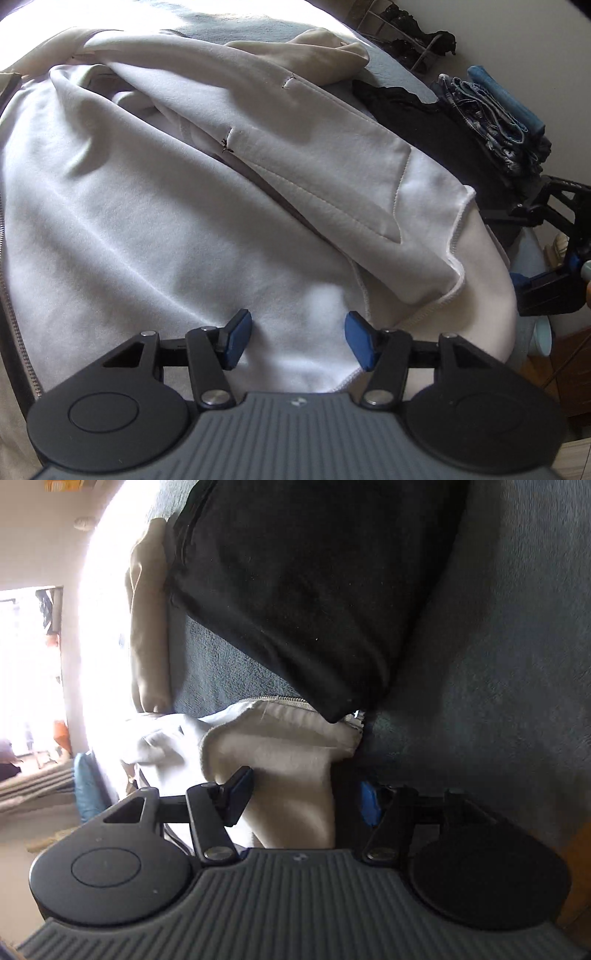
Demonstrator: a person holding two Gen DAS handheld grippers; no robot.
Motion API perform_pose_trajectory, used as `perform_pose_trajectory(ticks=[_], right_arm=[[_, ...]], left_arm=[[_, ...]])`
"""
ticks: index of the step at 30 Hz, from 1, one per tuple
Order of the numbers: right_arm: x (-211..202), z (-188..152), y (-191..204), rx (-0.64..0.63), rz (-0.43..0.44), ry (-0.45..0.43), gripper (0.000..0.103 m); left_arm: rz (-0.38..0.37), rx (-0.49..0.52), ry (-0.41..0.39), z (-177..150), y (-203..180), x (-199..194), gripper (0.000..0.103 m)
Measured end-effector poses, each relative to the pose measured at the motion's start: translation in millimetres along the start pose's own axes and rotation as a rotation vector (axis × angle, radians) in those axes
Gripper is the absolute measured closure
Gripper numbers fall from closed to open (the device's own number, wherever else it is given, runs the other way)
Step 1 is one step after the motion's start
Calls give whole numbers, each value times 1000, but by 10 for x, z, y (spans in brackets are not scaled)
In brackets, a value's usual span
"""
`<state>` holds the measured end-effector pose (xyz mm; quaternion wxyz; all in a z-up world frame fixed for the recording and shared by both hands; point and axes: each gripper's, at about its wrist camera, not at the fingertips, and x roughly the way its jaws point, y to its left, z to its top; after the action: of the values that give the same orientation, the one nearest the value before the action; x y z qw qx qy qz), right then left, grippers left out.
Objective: Fold clothes
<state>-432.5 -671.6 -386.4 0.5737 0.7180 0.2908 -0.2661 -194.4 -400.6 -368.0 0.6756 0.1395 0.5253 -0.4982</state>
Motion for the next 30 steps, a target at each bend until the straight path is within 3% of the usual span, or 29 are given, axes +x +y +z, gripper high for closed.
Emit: perform_pose_trajectory(ticks=[2, 4, 7, 9, 12, 17, 20, 23, 26, 28, 30], right_arm=[[64, 3, -42, 71, 90, -5, 54], [27, -59, 59, 1, 113, -41, 75], [-82, -204, 261, -134, 190, -83, 89], [-115, -364, 491, -303, 231, -63, 92], [-110, -680, 920, -633, 210, -12, 94], [112, -1497, 1520, -1171, 173, 149, 95], [255, -1976, 1651, -1491, 114, 236, 95], [450, -2461, 1517, -1785, 39, 302, 95], [748, -2808, 1325, -1975, -59, 343, 91], [899, -2907, 1213, -2007, -127, 367, 79], [931, -2960, 1125, -2023, -181, 375, 75]], left_arm=[[9, -5, -6, -13, -16, 15, 44], [12, -6, -13, -32, -31, 20, 42], [7, -17, -29, -59, -23, 14, 41], [-9, -49, -38, -69, 27, -22, 41], [-22, -137, -51, -90, 180, -196, 44], [11, -309, -117, -268, 620, -756, 44], [42, -381, -156, -368, 889, -1092, 44], [54, -394, -171, -402, 981, -1242, 44], [39, -384, -167, -396, 986, -1237, 44], [31, -364, -160, -385, 971, -1208, 44], [11, -332, -160, -391, 912, -1199, 44]])
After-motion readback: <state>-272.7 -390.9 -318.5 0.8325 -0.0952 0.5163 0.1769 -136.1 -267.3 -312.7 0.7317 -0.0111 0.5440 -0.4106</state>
